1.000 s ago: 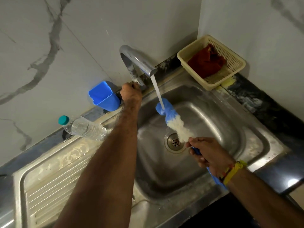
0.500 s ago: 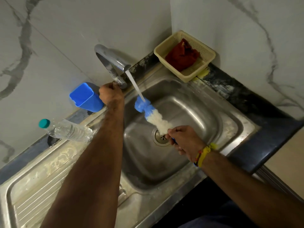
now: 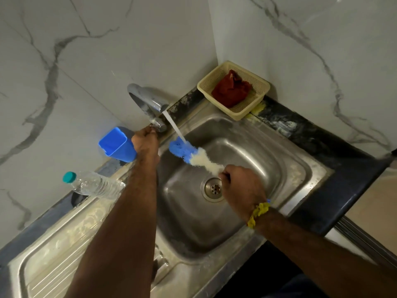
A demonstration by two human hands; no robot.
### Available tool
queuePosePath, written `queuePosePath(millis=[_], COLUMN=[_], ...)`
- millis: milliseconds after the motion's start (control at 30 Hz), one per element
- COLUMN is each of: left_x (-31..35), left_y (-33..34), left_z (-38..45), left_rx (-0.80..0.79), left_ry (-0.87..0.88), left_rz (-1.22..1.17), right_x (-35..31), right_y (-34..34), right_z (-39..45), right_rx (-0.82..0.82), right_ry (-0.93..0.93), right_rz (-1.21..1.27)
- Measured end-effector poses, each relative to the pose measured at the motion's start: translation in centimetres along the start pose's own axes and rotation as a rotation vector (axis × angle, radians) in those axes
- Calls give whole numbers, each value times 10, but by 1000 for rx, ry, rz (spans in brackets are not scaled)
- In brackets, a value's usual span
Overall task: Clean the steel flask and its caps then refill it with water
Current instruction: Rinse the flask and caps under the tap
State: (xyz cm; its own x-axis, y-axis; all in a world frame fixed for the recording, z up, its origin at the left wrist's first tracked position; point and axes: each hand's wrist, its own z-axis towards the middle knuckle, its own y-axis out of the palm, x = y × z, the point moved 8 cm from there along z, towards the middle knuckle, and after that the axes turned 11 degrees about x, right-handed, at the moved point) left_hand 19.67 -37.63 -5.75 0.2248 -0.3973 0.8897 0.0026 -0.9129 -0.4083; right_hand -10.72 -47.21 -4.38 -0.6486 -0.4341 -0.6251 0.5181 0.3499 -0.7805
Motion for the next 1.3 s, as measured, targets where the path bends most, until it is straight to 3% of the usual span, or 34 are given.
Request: queuePosePath(millis=[267, 633, 767, 933, 1100, 1300], left_x=[9, 13, 22, 16, 27, 36], left_y=[7, 15, 14, 19, 12, 11], left_z=[-22, -22, -18, -12, -2, 8], left_rx=[-44, -350, -405, -278, -75, 18], left_ry=[124, 265, 290, 293, 171, 222], left_rz=[-34, 133, 192, 189, 149, 200], right_x=[33, 44, 44, 41, 23, 21], right_y=[-11, 0, 11, 2, -7, -2], right_z=[-14, -7, -8, -9, -8, -6], right_rx=[-30, -14, -146, -133, -140, -227], right_ry=[40, 122, 280, 333, 280, 361], right_rz=[-22, 171, 293, 391, 423, 477])
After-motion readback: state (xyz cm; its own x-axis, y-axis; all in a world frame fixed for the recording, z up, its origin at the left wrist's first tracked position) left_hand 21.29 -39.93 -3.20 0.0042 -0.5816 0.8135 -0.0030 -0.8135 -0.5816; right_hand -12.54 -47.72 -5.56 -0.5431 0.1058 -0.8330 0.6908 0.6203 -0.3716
